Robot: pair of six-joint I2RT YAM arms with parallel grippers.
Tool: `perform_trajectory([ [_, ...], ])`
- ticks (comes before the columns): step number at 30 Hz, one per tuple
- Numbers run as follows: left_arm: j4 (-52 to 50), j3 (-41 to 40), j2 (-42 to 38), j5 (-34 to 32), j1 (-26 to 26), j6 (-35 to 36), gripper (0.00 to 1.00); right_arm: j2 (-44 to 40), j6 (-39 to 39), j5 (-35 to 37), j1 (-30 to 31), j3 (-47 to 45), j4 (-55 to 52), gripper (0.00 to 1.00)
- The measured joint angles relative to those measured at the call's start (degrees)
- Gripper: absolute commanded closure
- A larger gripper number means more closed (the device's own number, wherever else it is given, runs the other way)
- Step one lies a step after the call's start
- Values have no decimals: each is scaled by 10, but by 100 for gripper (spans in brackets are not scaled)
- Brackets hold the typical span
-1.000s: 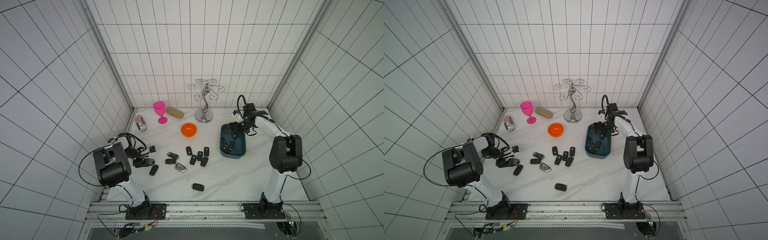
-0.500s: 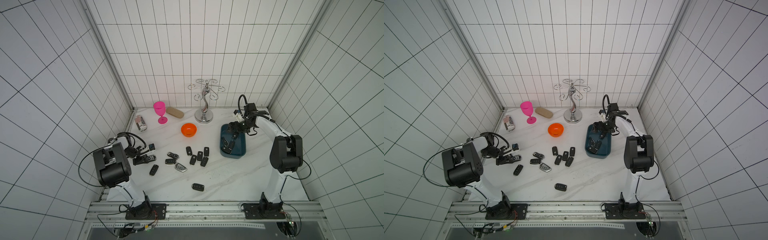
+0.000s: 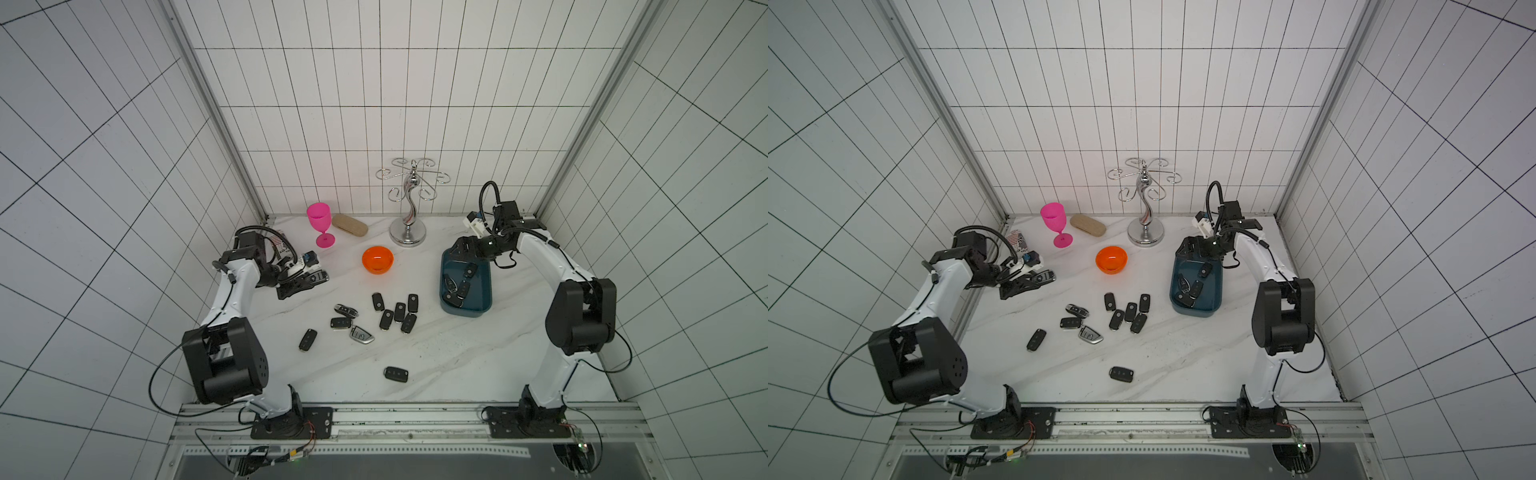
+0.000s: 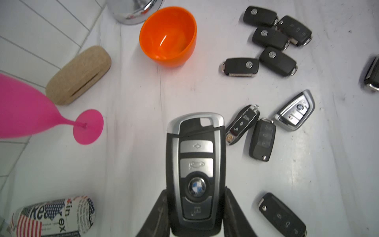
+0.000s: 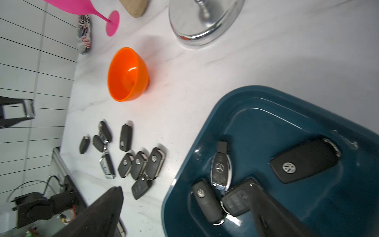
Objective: Place the car key into the storage box
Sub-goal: Pick up the car key from the center of the board, then place the car key in the storage box.
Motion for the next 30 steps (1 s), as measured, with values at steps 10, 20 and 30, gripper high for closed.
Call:
perform_trajectory([
  [10, 130, -11, 10, 7, -266, -235, 71, -12, 73, -116, 61, -7, 63, 1],
  [20, 246, 12, 63, -13, -324, -373, 70, 7, 204, -193, 92, -63, 196, 1],
  [30, 276, 42, 88, -57, -360, -417, 70, 10, 250, -208, 128, -74, 255, 6],
])
